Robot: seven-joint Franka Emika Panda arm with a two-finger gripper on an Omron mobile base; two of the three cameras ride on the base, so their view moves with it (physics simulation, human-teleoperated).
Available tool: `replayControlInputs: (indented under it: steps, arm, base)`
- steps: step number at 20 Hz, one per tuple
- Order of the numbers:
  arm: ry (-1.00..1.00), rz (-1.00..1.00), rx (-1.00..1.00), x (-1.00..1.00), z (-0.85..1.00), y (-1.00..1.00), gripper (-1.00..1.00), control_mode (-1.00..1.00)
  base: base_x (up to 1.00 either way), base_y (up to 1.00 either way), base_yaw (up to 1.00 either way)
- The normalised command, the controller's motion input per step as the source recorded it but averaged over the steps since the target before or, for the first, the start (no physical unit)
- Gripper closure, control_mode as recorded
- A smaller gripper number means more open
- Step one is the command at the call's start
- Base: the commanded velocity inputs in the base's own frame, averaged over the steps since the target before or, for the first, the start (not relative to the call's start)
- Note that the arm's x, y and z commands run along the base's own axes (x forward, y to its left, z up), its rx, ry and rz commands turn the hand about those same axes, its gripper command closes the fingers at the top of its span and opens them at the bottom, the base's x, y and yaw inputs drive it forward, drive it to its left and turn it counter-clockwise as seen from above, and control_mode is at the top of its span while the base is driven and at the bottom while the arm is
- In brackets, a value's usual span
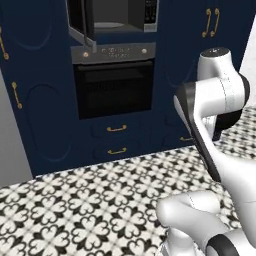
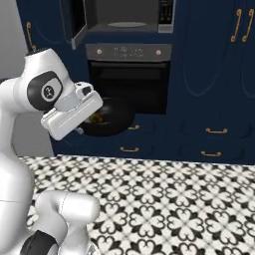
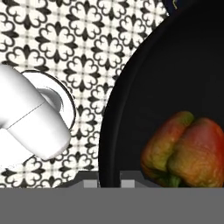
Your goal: Pick the bell pepper from the sink and place it in the bowl. Then pick the bowl and place it in the microwave. Then close the microwave door and press the start button.
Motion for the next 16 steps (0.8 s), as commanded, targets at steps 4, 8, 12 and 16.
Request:
replayControlInputs:
  steps: [4,8,12,16]
  arm:
    - [0.0,0.0,0.0,0.0,0.0,0.0,1.0,1.0]
    - [0.0,0.0,0.0,0.0,0.0,0.0,1.0,1.0]
    - [0.0,0.0,0.0,0.0,0.0,0.0,1.0,1.0]
    - [0.0,0.0,0.0,0.0,0.0,0.0,1.0,1.0]
  base:
    - [1.0,-0.4,0.0]
    - [1.0,-0.25,0.0]
    - [1.0,-0.14,0.0]
    - [1.0,0.0,0.02]
